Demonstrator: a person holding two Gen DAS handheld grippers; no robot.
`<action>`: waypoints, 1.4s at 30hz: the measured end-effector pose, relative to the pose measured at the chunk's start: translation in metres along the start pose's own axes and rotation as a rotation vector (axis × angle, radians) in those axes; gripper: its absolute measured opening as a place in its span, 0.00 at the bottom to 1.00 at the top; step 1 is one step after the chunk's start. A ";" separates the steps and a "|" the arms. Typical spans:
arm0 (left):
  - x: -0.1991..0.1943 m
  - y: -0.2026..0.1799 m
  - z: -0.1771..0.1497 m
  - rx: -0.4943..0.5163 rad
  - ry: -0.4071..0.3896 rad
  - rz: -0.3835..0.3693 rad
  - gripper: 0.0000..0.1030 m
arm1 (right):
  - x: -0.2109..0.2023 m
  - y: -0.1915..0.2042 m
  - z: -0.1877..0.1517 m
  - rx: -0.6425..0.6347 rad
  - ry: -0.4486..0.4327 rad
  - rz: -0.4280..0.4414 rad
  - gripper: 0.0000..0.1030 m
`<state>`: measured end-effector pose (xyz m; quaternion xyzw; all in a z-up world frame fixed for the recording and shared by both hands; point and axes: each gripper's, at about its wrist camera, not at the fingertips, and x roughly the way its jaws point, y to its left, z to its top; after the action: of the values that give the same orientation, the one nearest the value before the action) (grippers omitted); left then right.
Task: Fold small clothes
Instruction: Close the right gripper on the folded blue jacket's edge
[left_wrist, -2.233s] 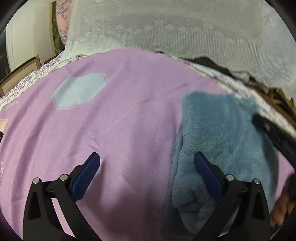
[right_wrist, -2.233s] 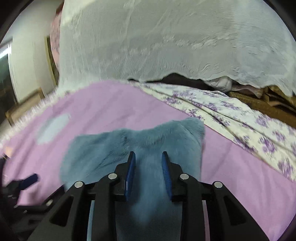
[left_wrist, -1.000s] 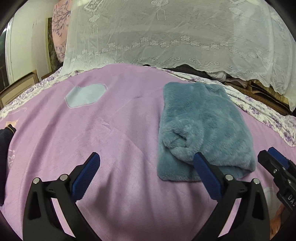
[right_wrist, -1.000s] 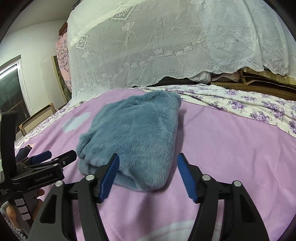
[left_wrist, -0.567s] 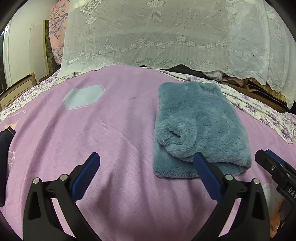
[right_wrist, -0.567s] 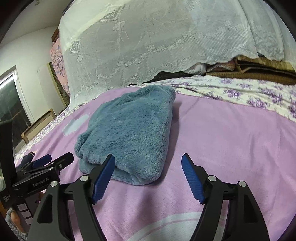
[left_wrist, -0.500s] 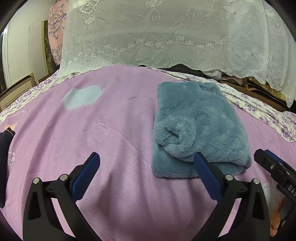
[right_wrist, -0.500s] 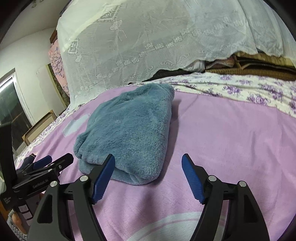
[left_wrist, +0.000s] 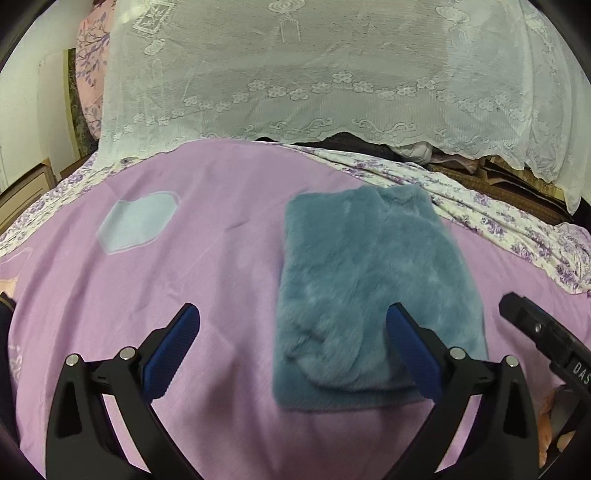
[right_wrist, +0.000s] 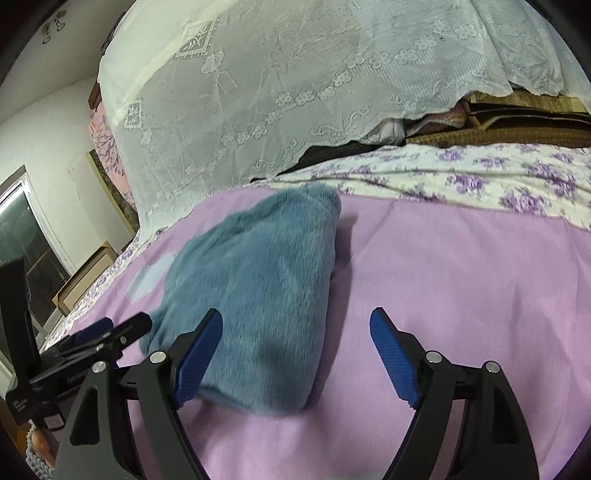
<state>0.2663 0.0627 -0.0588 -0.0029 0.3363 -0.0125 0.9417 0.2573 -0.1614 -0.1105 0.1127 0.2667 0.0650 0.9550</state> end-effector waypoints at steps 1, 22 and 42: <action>0.003 -0.001 0.003 0.002 0.002 -0.003 0.96 | 0.003 0.000 0.005 0.002 -0.005 0.001 0.83; 0.045 0.000 0.006 -0.096 0.089 -0.172 0.96 | 0.069 -0.017 0.013 0.116 0.093 0.071 0.85; 0.094 0.033 -0.006 -0.357 0.333 -0.525 0.96 | 0.074 -0.023 0.009 0.167 0.123 0.120 0.86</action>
<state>0.3359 0.0939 -0.1229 -0.2514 0.4698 -0.1953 0.8234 0.3263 -0.1716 -0.1454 0.2034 0.3218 0.1062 0.9186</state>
